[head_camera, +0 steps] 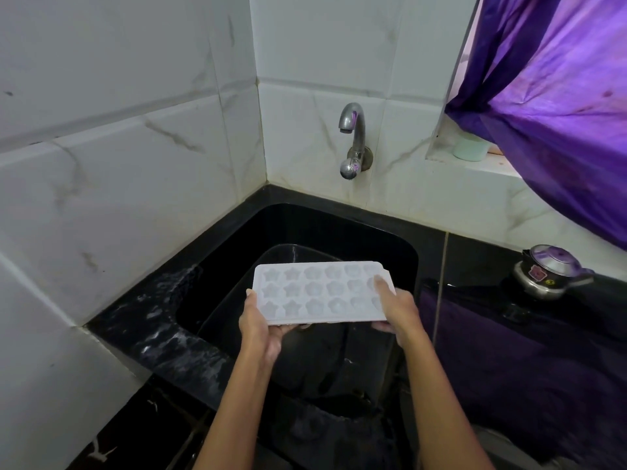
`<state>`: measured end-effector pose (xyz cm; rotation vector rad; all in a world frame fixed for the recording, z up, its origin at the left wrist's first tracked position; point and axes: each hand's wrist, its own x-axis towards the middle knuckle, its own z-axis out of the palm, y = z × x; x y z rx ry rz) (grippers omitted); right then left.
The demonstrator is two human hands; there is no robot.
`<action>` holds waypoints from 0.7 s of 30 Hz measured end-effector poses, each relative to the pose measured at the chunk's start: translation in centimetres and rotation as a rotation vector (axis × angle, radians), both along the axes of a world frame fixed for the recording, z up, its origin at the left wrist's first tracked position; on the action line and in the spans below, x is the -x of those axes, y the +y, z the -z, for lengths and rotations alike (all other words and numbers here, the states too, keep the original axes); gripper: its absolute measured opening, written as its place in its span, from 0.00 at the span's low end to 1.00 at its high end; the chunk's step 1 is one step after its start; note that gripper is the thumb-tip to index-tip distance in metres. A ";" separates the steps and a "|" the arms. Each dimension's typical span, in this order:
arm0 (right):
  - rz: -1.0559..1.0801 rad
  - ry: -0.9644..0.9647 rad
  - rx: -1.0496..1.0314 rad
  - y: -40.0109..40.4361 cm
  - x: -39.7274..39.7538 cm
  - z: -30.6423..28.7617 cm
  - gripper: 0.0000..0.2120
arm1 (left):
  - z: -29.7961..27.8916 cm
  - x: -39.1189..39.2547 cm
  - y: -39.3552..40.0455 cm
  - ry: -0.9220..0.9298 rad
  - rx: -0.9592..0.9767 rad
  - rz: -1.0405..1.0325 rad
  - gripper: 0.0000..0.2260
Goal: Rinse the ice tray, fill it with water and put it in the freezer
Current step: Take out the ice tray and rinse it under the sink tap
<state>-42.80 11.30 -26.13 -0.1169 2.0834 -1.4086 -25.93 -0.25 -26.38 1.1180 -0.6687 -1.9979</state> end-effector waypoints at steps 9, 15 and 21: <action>0.119 0.167 0.135 0.0 0.1 0.6 0.12 | 2.6 0.6 -0.8 -0.193 -0.052 0.040 0.12; 0.017 0.477 0.069 0.1 -0.8 -1.3 0.14 | 4.6 1.7 -0.8 -0.365 -0.040 0.184 0.14; -0.196 0.697 -0.075 -0.4 -1.7 -2.3 0.19 | 4.7 3.4 0.2 -0.380 -0.092 0.309 0.22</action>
